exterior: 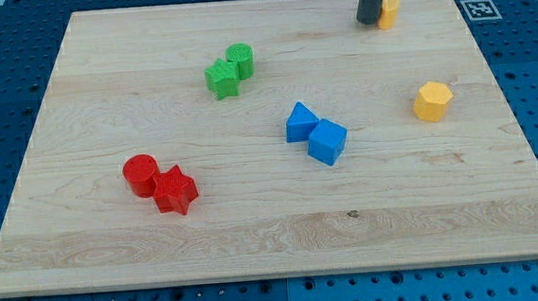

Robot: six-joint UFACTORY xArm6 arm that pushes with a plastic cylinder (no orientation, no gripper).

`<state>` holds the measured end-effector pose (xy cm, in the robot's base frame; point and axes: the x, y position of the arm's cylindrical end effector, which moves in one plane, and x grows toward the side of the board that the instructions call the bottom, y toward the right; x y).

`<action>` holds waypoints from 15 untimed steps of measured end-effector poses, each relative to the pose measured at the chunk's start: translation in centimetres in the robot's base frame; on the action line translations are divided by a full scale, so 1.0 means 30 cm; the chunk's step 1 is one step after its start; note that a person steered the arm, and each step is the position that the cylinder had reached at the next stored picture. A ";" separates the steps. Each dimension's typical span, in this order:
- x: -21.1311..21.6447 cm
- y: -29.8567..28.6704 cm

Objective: Place the hexagon below the heart

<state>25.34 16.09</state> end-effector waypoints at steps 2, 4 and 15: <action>0.000 0.117; 0.148 0.095; 0.342 0.306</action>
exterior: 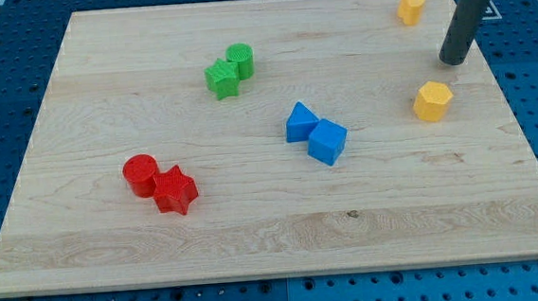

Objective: Place the hexagon below the heart

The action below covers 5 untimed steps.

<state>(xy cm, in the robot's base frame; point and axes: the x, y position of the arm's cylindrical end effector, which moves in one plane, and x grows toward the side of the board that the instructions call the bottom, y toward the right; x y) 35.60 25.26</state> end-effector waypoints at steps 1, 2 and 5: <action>0.022 0.069; 0.085 0.179; 0.492 0.015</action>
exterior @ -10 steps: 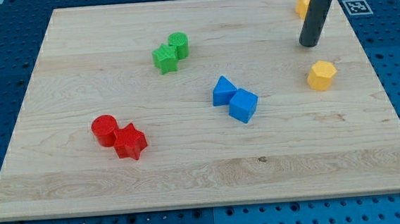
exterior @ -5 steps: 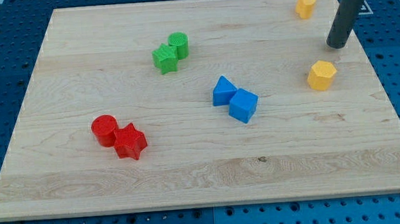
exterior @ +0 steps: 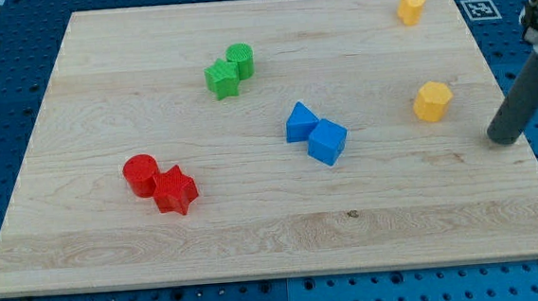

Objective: Place the hexagon below the heart

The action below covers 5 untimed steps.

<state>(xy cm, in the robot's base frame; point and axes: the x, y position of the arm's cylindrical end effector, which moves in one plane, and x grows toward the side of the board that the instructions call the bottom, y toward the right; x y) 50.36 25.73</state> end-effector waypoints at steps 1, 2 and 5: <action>0.023 -0.157; -0.108 -0.223; -0.282 -0.196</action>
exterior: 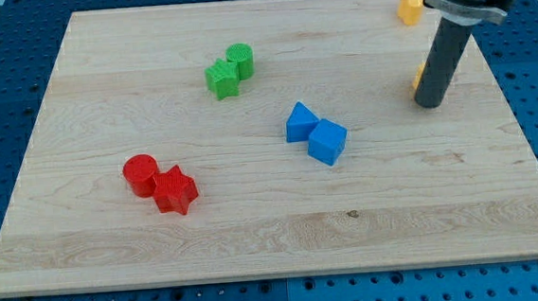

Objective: Place the hexagon below the heart

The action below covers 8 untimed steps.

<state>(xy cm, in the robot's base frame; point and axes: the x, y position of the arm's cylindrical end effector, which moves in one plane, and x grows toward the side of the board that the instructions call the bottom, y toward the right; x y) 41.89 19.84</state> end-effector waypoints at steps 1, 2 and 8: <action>-0.031 0.000; -0.031 0.001; -0.050 0.052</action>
<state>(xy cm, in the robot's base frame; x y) 40.40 21.40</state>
